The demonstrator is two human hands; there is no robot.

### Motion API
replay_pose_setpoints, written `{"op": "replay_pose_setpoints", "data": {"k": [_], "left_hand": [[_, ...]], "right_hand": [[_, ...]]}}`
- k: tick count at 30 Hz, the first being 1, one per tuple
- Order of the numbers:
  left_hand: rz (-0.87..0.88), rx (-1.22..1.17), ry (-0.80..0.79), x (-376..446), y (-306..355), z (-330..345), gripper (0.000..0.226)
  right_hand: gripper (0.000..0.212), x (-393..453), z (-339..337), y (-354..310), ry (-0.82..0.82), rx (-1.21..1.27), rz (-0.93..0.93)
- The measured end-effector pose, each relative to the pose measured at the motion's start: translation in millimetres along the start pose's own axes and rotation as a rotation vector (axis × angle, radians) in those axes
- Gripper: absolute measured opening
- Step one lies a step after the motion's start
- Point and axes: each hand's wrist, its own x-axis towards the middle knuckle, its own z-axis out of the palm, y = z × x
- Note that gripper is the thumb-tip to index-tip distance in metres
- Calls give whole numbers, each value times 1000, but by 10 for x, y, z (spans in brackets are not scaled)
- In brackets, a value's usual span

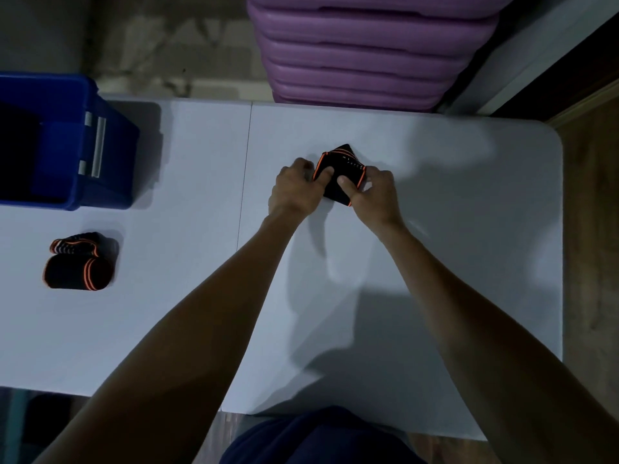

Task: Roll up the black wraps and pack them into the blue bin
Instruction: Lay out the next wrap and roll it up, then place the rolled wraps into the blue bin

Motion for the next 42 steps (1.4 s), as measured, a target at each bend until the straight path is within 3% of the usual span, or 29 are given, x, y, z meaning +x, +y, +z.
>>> {"op": "replay_pose_setpoints", "data": {"k": [4, 8, 11, 17, 21, 23, 26, 29, 34, 42], "left_hand": [[-128, -144, -24, -88, -1, -13, 55], [-245, -579, -117, -362, -120, -236, 56], [-144, -850, -78, -584, -298, -574, 47], [39, -974, 63, -740, -572, -1686, 45], [132, -952, 22, -664, -959, -2666, 33], [144, -927, -25, -554, -1235, -3150, 29], [113, -866, -80, -251, -1705, -3765, 41], [50, -810, -174, 55, -2059, -4121, 51], [-67, -666, -261, 470, -2332, -4159, 39], [-208, -274, -465, 881, -2454, -3880, 32]], "right_hand": [[35, -64, -49, -109, -29, 125, 30], [40, -342, 37, -330, -21, 308, -28], [38, -569, 154, -659, -84, 406, -96], [63, -848, 511, -1562, -451, 627, -96], [33, -947, 1069, -2336, -633, 640, -103], [25, -1020, 1456, -2672, -569, 582, -155], [6, -1055, 2051, -3010, -450, 406, -276], [23, -1081, 2498, -3255, -438, 209, -277], [27, -1061, 2909, -3382, -343, -236, -332], [33, -1060, 3289, -3453, -457, -864, -309]]}}
